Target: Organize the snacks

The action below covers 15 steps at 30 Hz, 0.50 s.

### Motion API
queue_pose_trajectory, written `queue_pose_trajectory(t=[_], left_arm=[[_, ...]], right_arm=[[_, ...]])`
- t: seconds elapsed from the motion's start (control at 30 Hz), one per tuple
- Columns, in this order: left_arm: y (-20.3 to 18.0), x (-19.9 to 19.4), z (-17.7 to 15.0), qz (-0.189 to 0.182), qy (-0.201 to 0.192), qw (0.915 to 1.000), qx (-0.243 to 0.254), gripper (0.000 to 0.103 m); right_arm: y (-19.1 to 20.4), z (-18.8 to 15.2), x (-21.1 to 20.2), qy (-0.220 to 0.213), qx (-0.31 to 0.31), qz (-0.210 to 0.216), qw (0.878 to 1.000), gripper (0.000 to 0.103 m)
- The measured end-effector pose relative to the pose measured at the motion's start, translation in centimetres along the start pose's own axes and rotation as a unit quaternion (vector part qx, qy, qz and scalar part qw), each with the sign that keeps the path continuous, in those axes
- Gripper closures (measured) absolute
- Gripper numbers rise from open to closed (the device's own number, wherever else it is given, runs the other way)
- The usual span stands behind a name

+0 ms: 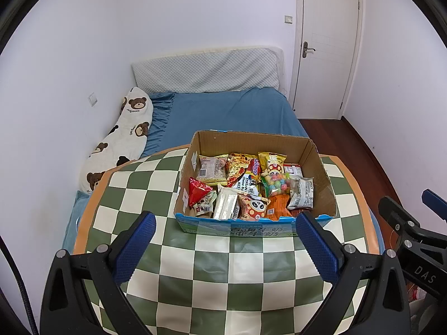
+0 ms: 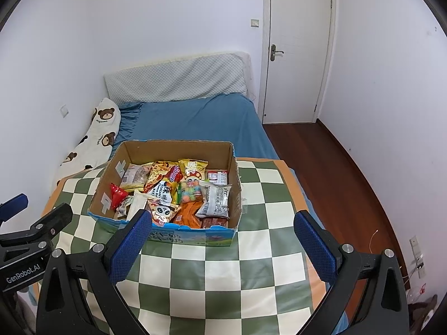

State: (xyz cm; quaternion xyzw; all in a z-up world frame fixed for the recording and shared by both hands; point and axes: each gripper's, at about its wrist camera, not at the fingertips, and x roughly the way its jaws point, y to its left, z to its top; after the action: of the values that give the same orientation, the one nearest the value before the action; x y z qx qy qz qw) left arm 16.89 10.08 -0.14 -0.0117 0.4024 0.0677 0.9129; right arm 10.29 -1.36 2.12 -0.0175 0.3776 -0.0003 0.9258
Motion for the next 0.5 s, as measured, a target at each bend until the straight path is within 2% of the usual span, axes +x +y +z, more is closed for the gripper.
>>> queue_pose_trajectory(t=[0.5], left_arm=[[0.2,-0.11,0.04,0.001,0.0,1.0,-0.001,0.0]], right_arm=[[-0.1,-0.01,-0.04,0.002,-0.001,0.0,1.0,0.0]])
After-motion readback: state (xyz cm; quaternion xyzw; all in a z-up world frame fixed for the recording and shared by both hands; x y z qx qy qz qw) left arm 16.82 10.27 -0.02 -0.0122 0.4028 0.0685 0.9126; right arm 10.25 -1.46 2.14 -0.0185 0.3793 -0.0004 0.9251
